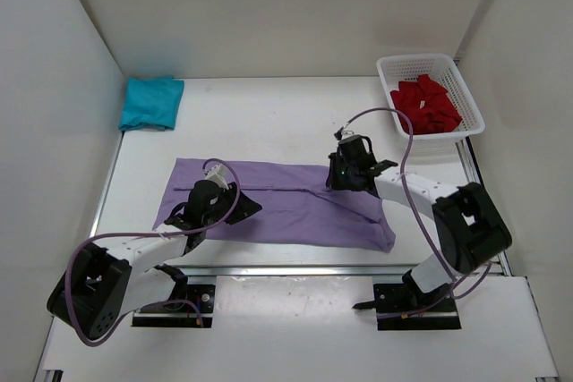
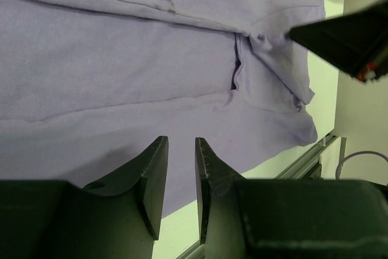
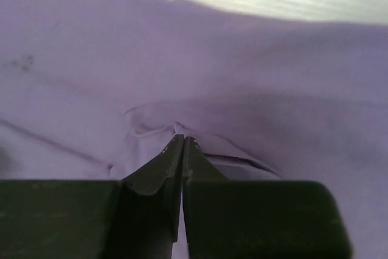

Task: Fold and stack the t-shirts
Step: Fold the other side of the tshirt into a rectangle

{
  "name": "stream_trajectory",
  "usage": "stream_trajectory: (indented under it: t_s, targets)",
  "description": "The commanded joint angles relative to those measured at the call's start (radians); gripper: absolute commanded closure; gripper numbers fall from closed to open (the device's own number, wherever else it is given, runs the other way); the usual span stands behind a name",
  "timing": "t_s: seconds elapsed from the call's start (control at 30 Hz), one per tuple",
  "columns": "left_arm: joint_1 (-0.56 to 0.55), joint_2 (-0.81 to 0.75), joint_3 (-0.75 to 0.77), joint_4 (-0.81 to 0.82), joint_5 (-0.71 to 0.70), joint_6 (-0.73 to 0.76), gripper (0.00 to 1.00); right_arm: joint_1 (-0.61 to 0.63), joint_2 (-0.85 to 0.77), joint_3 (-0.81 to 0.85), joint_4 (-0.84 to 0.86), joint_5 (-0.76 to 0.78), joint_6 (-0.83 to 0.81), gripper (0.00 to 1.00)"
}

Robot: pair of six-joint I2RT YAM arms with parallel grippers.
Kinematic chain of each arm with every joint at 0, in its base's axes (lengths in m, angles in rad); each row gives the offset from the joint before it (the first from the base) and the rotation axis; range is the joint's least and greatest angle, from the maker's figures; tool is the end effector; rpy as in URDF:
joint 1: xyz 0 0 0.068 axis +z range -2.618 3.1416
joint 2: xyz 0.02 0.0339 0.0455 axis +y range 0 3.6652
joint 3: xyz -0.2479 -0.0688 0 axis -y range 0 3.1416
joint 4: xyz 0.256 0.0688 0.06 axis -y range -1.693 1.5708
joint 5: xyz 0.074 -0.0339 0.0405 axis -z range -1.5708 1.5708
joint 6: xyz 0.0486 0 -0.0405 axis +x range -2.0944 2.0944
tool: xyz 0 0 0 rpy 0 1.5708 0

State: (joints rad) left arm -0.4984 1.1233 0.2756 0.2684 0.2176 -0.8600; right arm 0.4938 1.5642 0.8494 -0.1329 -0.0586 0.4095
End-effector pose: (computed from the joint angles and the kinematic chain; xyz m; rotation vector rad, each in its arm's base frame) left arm 0.1959 -0.1186 0.1183 -0.2814 2.2988 -0.9819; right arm 0.2911 0.1599 0.1471 -0.1317 2.4709 0.4736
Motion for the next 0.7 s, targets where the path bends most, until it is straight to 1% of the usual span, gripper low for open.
stream_trajectory:
  t_s: [0.0, 0.07, 0.1, 0.17, 0.3, 0.4, 0.5, 0.53, 0.57, 0.6, 0.63, 0.67]
  targets:
    - [0.004, -0.025, 0.004, 0.035, 0.020, -0.010, 0.65, 0.061, -0.107, -0.036, -0.091, 0.059, 0.064, 1.00]
    - [0.001, -0.016, 0.011, 0.046, 0.035, -0.014, 0.66, 0.126, -0.151, -0.061, -0.123, 0.103, 0.119, 1.00]
    - [0.000, -0.013, 0.014, 0.045, 0.025, -0.017, 0.65, 0.141, -0.176, -0.081, -0.137, 0.118, 0.135, 1.00]
    - [-0.003, -0.011, 0.013, 0.054, 0.031, -0.024, 0.65, 0.199, -0.214, -0.110, -0.143, 0.132, 0.201, 1.00]
    - [-0.003, -0.016, 0.028, 0.049, 0.035, -0.024, 0.65, 0.276, -0.234, -0.157, -0.155, 0.160, 0.285, 1.00]
    - [0.023, -0.025, 0.031, 0.045, 0.052, -0.024, 0.66, 0.337, -0.256, -0.191, -0.119, 0.171, 0.350, 1.00]
    - [0.049, -0.036, 0.039, 0.037, 0.062, -0.014, 0.65, 0.374, -0.257, -0.213, -0.062, 0.137, 0.385, 1.00]
    - [0.061, -0.037, 0.045, 0.034, 0.062, -0.010, 0.65, 0.388, -0.266, -0.214, -0.050, 0.131, 0.382, 0.93]
    - [0.069, -0.037, 0.051, 0.032, 0.063, -0.010, 0.66, 0.394, -0.274, -0.208, -0.044, 0.111, 0.376, 0.90]
    - [0.069, -0.037, 0.053, 0.020, 0.068, -0.001, 0.65, 0.399, -0.282, -0.191, -0.054, 0.108, 0.362, 0.84]
    - [0.063, -0.036, 0.062, 0.012, 0.068, 0.004, 0.65, 0.400, -0.294, -0.176, -0.086, 0.100, 0.336, 0.79]
    - [0.035, -0.039, 0.076, 0.003, 0.051, 0.012, 0.64, 0.396, -0.326, -0.167, -0.129, 0.136, 0.328, 0.76]
